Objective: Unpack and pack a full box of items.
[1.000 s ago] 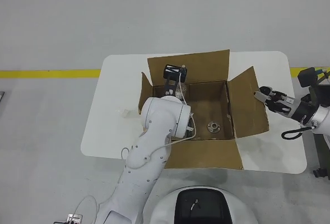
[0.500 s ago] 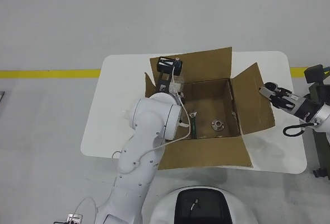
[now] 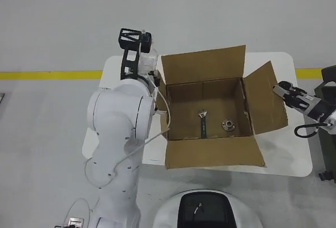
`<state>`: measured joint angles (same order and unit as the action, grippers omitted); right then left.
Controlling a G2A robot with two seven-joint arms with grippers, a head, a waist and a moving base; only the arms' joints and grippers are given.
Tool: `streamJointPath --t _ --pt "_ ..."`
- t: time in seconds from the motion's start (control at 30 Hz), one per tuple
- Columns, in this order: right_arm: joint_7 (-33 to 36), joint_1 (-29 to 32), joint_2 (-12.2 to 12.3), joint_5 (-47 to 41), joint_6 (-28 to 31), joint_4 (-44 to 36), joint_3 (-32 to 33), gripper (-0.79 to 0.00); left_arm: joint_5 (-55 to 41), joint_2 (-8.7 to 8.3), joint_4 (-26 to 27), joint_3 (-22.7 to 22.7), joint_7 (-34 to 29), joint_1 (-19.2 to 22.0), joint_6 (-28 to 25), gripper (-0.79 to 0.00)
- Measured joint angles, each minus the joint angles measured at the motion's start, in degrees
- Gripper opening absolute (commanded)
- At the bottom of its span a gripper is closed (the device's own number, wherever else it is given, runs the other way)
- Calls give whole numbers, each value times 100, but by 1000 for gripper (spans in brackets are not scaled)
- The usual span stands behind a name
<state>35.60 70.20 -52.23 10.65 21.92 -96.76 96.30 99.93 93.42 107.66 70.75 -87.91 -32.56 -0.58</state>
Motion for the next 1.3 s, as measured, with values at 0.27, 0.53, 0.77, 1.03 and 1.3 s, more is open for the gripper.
streamJointPath --t 0.27,0.53,0.77,1.03,1.3 --pt "-140 172 11 41 -127 -58 185 -785 710 -77 -99 598 -8 -397 -781 -785" --pt "-127 357 19 40 -135 -112 279 -785 617 -63 -85 659 -9 -743 -1069 -785" --pt "-254 278 9 -17 90 -105 208 -785 617 -63 -85 660 -9 -743 -1070 -785" --pt "-292 199 7 21 145 -5 156 -785 657 -89 -117 723 185 -930 -1197 -785" --pt "-316 208 9 -31 185 10 178 -785 442 -145 45 1044 -13 -1646 -1470 -785"
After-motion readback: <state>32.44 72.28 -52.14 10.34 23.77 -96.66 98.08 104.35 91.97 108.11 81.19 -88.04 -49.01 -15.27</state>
